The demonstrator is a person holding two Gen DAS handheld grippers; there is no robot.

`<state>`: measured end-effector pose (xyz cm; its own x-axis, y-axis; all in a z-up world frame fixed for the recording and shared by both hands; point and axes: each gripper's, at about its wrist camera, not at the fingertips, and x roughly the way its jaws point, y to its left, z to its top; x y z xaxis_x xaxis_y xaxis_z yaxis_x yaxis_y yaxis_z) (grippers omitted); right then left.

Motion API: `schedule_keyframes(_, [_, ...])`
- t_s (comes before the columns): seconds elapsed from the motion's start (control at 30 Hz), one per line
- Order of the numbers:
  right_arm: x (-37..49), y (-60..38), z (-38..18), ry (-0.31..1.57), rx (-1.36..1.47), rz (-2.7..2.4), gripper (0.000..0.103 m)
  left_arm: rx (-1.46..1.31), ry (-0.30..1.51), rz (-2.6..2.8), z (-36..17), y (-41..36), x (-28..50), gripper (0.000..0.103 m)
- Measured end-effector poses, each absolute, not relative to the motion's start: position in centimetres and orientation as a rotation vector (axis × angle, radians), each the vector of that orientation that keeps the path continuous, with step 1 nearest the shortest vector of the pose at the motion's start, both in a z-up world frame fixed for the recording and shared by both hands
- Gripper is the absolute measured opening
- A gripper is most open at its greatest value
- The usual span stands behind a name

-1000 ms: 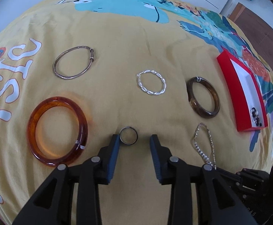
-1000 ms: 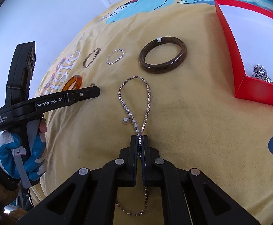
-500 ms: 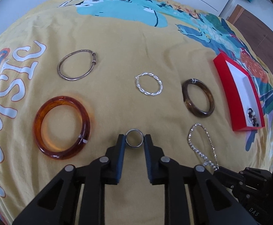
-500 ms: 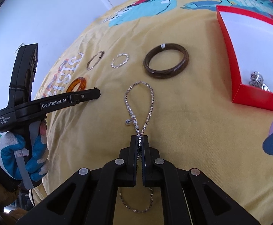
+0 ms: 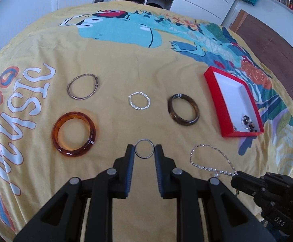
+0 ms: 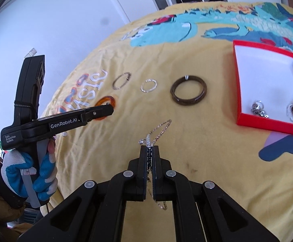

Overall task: Organize jewelry
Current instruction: 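Carry the necklace and silver ring in both tools over the red box, then open both tools to drop the necklace and ring into the box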

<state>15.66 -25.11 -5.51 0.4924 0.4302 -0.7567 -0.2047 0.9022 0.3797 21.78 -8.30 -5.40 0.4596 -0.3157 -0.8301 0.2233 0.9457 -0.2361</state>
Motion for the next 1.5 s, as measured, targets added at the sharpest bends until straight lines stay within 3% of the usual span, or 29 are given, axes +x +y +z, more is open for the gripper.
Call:
schedule_keyframes(0.4, [14.0, -32.5, -2.1, 0.883, 0.284, 0.271, 0.004, -0.034, 1.018, -0.453, -2.8, -14.7, 21.0, 0.019])
schedule_keyframes(0.7, [20.1, -41.3, -0.8, 0.819, 0.249, 0.135, 0.004, 0.031, 0.991, -0.594, -2.0, -25.1, 24.8, 0.019])
schedule_keyframes(1.03, [28.3, -48.3, -5.5, 0.855, 0.28, -0.001, 0.004, 0.141, 1.001, -0.666, -5.2, -35.5, 29.3, 0.019])
schedule_keyframes(1.3, [29.1, -50.5, -10.3, 0.942, 0.302, -0.058, 0.004, 0.175, 1.07, -0.638, -9.4, -36.9, 30.5, 0.019])
schedule_keyframes(1.43, [28.7, -50.7, -10.8, 0.946, 0.308, -0.066, 0.007, 0.187, 1.086, -0.614, -10.4, -37.1, 30.6, 0.02])
schedule_keyframes(1.5, [28.5, -50.6, -10.5, 0.947, 0.293, -0.071, 0.017, 0.182, 1.092, -0.608, -10.3, -37.0, 30.7, 0.02])
